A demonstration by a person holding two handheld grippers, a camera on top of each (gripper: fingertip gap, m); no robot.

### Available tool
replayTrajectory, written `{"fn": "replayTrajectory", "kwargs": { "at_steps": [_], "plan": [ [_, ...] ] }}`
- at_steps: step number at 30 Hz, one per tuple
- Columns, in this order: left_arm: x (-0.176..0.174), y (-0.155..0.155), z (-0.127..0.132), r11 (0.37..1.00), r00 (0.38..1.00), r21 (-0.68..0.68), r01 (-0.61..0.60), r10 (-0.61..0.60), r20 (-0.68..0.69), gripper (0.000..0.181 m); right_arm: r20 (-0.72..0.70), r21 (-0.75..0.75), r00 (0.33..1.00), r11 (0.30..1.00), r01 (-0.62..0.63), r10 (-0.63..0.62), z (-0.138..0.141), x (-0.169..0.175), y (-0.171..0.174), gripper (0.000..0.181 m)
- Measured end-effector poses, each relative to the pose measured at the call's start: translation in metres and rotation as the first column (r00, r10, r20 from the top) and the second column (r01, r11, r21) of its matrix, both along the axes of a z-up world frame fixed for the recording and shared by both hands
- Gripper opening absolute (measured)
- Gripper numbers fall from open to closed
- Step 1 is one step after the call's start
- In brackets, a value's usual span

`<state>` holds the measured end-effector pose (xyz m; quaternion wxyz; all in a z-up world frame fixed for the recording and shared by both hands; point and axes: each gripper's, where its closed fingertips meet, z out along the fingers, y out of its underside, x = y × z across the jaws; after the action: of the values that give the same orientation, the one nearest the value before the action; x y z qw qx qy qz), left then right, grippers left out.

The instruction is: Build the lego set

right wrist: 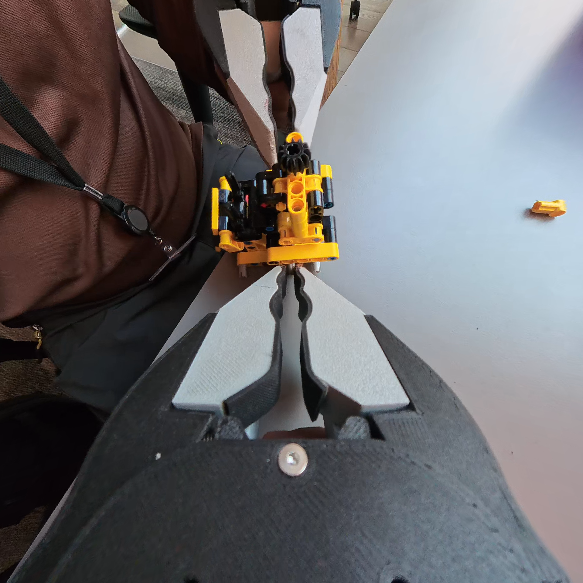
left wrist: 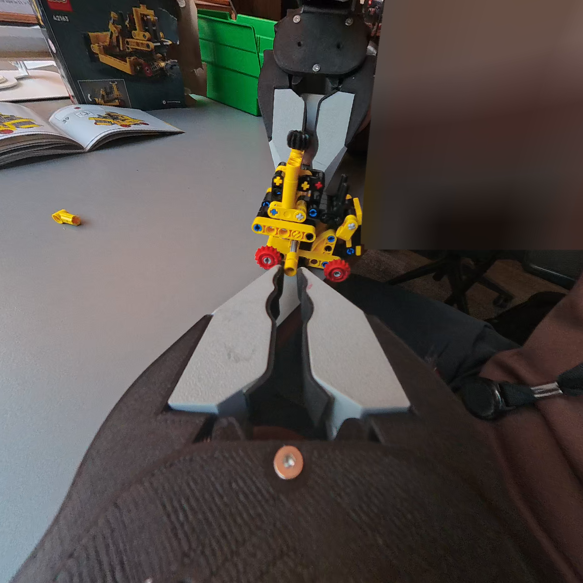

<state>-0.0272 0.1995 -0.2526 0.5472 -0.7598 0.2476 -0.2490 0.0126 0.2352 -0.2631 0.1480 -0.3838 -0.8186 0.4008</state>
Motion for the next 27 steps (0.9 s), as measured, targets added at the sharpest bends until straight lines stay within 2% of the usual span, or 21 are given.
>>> {"fn": "replayTrajectory", "kwargs": {
  "at_steps": [17, 21, 27],
  "plan": [
    [0.005, 0.002, 0.002, 1.0, 1.0, -0.014, -0.003, 0.003, -0.013, 0.013, 0.002, -0.003, 1.0, 1.0, -0.001, 0.001, 0.0, 0.0, 0.0, 0.001],
    [0.005, 0.001, 0.008, 1.0, 1.0, 0.018, 0.011, -0.011, -0.002, 0.007, 0.001, -0.002, 1.0, 1.0, -0.001, 0.001, 0.0, 0.0, 0.0, 0.001],
    [0.011, 0.005, 0.001, 1.0, 0.999, 0.008, 0.024, -0.024, -0.045, 0.005, 0.001, -0.002, 1.0, 1.0, -0.001, 0.001, 0.0, 0.0, 0.0, 0.001]
  ]
}}
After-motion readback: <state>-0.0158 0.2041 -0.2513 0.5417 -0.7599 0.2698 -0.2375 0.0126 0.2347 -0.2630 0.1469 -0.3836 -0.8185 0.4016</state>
